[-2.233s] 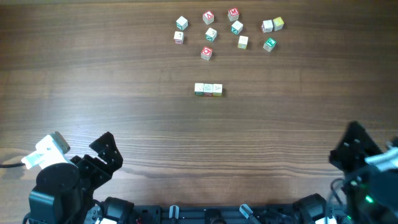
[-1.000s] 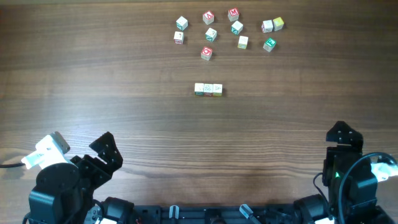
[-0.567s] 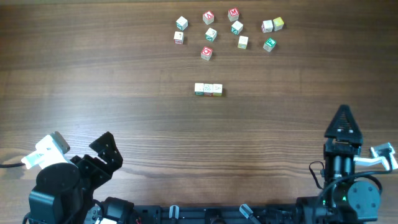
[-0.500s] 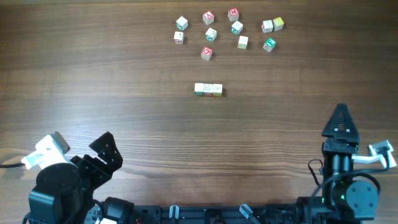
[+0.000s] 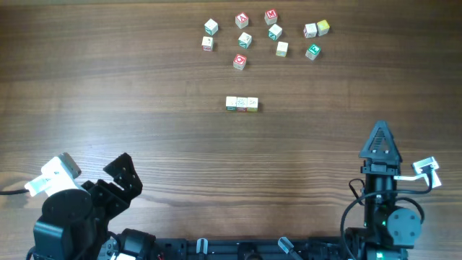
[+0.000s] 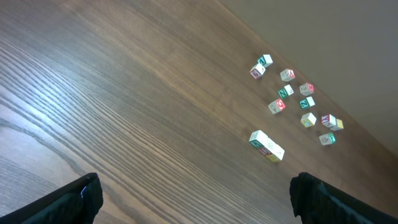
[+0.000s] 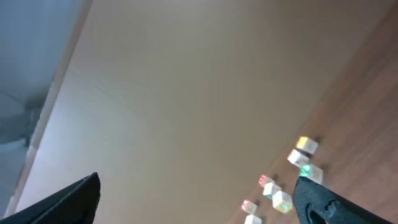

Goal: Form a horizontal line

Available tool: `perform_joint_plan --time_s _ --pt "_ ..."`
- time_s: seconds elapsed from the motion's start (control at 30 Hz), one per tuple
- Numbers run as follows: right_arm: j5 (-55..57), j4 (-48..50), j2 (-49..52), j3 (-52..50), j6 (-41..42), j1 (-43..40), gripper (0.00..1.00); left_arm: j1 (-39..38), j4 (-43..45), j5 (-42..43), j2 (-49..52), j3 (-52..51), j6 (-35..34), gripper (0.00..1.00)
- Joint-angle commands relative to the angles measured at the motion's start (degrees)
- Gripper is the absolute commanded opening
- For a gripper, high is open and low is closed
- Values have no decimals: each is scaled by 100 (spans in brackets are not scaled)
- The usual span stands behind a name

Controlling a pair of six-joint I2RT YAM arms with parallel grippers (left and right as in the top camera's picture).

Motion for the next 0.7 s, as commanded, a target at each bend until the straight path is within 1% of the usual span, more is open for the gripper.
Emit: perform_joint_plan --time_s 0.0,0.07,0.17,0.23,0.27,0.3,0.4,0.57,0.67 --pt "-133 -24 -85 -186 101 15 100 22 -2 -74 -24 -26 44 100" --pt "-155 -120 -85 -186 -173 17 100 22 -2 -74 -24 -26 44 100" --pt "-151 -553 -85 -186 -433 17 100 22 -2 -74 -24 -26 44 100" --pt "-76 -1084 -85 -186 -433 17 100 22 -2 -74 -24 -26 44 100" --pt "-83 -1200 -85 -186 -549 17 99 22 -2 -74 -24 -26 44 100" --pt "-205 -1169 -90 -186 -1075 17 100 22 -2 -74 -24 -26 44 100" --pt "-221 -1180 -87 -186 -1836 17 100 22 -2 -74 -24 -26 44 100" --pt "-573 -1202 -87 -186 -3705 20 100 22 -2 -74 -24 -26 44 100" --pt "-575 -1202 -90 -188 -4210 17 100 22 -2 -74 -24 -26 44 100"
